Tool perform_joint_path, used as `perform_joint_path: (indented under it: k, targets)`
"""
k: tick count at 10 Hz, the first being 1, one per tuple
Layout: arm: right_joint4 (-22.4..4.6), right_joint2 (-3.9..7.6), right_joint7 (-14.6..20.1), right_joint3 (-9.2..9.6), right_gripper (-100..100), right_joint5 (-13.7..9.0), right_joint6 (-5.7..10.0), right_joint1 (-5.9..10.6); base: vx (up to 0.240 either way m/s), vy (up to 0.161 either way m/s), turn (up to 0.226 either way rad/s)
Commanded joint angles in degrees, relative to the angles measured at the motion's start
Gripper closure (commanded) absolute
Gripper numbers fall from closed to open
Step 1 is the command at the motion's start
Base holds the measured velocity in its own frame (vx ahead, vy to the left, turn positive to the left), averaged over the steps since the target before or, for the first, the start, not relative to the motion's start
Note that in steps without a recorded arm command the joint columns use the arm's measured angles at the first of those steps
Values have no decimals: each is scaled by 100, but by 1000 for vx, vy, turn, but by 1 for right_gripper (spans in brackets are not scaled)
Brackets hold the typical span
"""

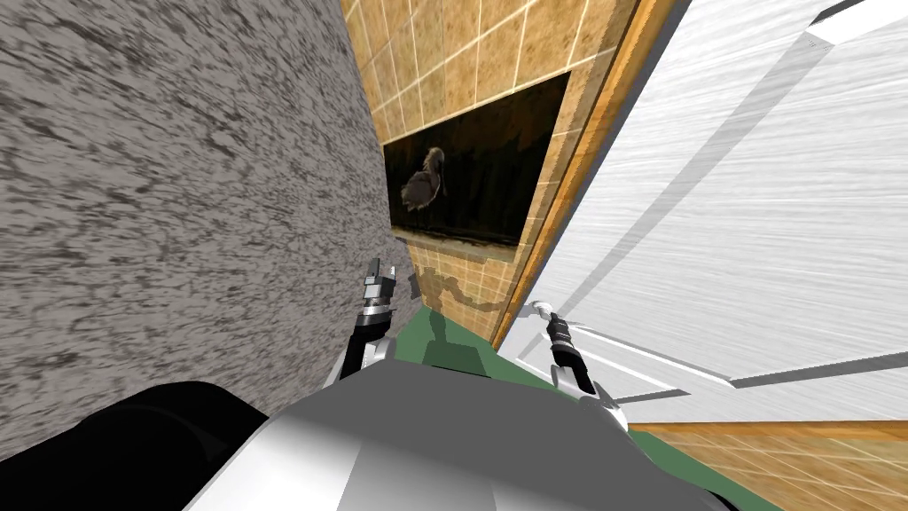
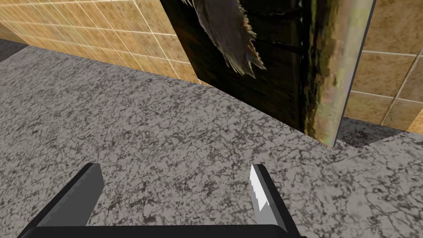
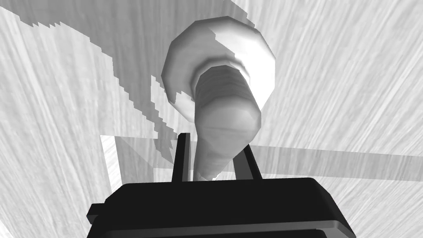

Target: Pull the door open

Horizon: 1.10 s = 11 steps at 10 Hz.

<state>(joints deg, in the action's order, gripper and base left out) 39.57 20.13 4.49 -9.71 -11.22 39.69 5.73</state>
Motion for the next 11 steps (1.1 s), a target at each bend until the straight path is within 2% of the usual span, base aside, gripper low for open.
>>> perform_joint_path:
  k: [1,6,8,9,11]
  targets:
    - [28,46,104,100,100,42,30,-55,-199,-34,96]
    - [81,231,449,405,100,169,150,-172,-209,-61,138]
    - [96,280,541,487,100,202,182,-203,-211,-15,78]
    - [89,261,513,463,100,191,163,-183,-91,-5,17]
    - [133,345,677,622,100,253,255,-280,-195,-63,121]
